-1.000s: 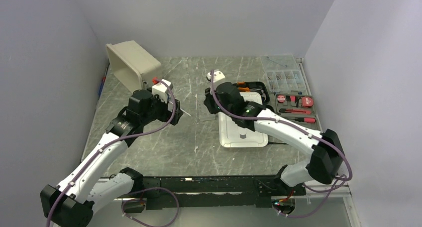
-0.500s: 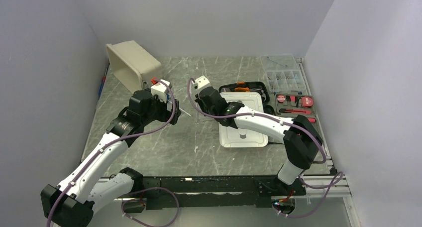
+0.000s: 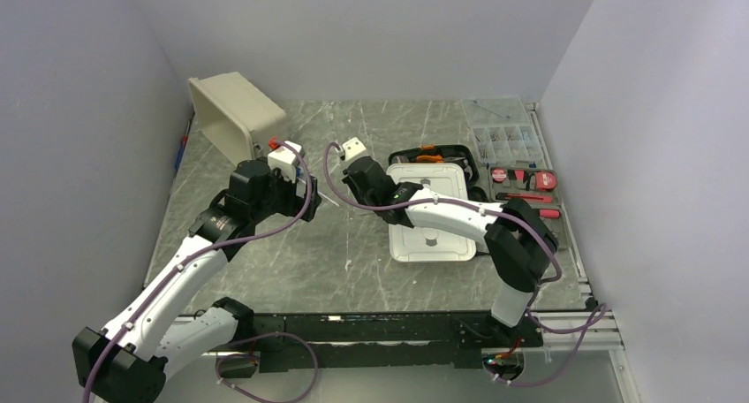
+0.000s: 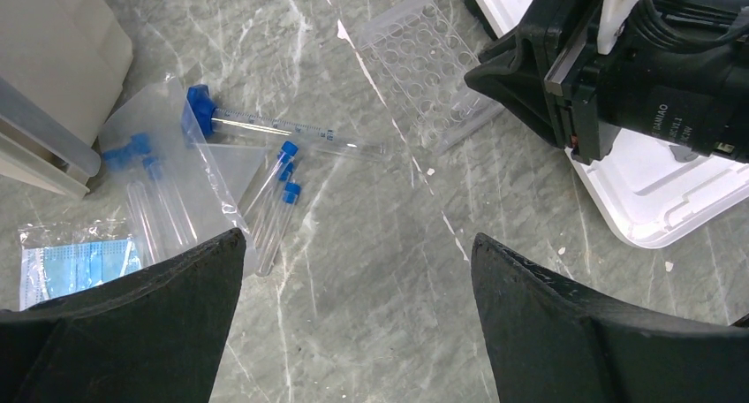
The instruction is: Organize the chemistry lab equipment
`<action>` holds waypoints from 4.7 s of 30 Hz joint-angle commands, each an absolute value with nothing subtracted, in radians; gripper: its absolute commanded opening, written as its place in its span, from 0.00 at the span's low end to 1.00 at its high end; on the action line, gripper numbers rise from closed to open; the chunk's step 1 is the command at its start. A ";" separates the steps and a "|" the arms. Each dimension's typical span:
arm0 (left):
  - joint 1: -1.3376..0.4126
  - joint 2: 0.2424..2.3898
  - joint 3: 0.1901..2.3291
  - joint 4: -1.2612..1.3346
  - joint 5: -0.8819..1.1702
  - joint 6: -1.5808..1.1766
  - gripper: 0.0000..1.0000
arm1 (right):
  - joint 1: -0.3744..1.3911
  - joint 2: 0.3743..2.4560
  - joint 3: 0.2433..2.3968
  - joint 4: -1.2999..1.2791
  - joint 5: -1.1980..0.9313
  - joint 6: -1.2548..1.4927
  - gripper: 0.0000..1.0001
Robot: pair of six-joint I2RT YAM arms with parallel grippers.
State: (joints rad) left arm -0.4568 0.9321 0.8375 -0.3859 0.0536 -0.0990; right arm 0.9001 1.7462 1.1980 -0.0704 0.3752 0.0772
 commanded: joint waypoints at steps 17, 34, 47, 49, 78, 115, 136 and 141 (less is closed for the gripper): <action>-0.455 0.942 0.837 -0.371 0.055 -0.103 0.99 | 0.903 1.777 1.291 -0.116 0.374 0.092 0.10; -0.456 0.951 0.839 -0.374 0.058 -0.102 0.99 | 0.904 1.763 1.276 -0.154 0.394 0.113 0.10; -0.455 0.951 0.839 -0.374 0.055 -0.100 0.99 | 0.904 1.743 1.271 -0.166 0.396 0.125 0.10; -0.456 0.952 0.838 -0.374 0.057 -0.101 0.99 | 0.905 1.744 1.267 -0.163 0.397 0.128 0.10; -0.455 0.956 0.840 -0.376 0.061 -0.101 0.99 | 0.899 1.800 1.205 -0.081 0.394 0.172 0.09; -0.456 0.968 0.843 -0.378 0.064 -0.100 0.99 | 0.896 1.801 1.232 -0.101 0.418 0.155 0.33; -0.432 1.065 0.853 -0.399 0.025 -0.074 0.99 | 0.871 1.595 1.247 -0.118 0.364 0.114 0.61; -0.423 1.180 0.881 -0.440 0.014 -0.062 0.97 | 0.813 1.470 1.133 -0.084 0.322 0.148 0.65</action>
State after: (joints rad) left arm -0.4320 1.1072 0.8383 -0.3935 0.0383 -0.0872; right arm 0.8597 1.5753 1.2072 -0.1211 0.3557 0.1177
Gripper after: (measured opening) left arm 0.985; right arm 0.642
